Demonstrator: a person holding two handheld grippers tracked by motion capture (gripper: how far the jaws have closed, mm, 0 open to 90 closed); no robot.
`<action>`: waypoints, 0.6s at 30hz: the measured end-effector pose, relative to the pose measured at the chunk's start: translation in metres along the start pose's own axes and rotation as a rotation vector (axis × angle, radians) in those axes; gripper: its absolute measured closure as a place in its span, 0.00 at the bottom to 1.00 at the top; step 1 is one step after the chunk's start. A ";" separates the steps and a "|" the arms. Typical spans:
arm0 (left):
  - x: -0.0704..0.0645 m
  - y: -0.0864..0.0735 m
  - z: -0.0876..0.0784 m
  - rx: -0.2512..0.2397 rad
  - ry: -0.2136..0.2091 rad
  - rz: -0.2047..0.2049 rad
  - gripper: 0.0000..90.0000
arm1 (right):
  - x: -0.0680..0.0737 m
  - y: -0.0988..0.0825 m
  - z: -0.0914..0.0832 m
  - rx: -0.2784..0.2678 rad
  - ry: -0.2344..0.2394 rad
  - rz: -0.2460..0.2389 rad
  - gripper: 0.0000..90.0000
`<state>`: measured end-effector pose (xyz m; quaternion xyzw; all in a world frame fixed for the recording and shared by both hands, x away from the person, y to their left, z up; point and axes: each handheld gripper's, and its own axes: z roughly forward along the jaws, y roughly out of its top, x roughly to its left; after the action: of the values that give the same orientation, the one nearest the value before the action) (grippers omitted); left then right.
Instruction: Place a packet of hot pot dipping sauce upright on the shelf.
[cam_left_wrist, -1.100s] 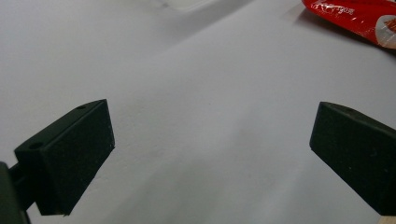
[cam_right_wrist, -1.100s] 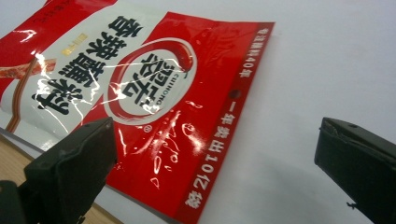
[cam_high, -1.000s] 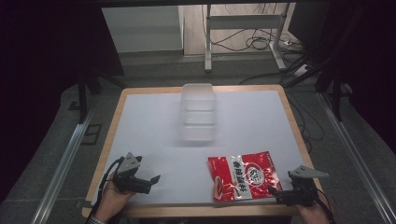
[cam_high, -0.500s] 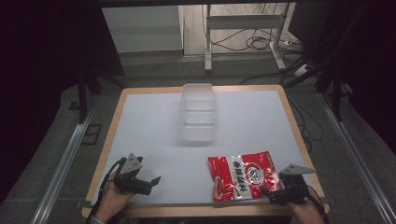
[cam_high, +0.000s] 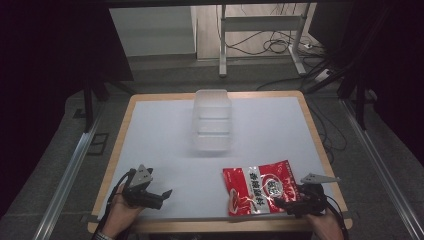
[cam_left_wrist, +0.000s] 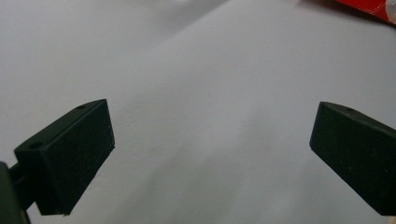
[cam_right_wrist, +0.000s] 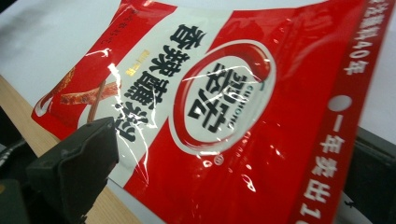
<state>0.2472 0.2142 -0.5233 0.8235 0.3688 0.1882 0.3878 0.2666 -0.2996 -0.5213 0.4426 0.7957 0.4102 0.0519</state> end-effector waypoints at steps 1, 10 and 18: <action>0.000 0.000 0.000 0.000 0.000 0.001 0.00 | 0.001 0.001 0.001 0.006 -0.003 -0.007 0.01; -0.001 0.000 0.000 0.007 -0.002 0.010 0.00 | 0.010 0.010 0.015 0.039 -0.002 -0.048 0.03; -0.001 0.000 0.000 0.009 0.001 0.011 0.00 | 0.017 0.025 0.025 0.079 -0.068 -0.095 0.29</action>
<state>0.2466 0.2130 -0.5232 0.8272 0.3651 0.1892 0.3829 0.2843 -0.2645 -0.5154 0.4198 0.8290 0.3605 0.0808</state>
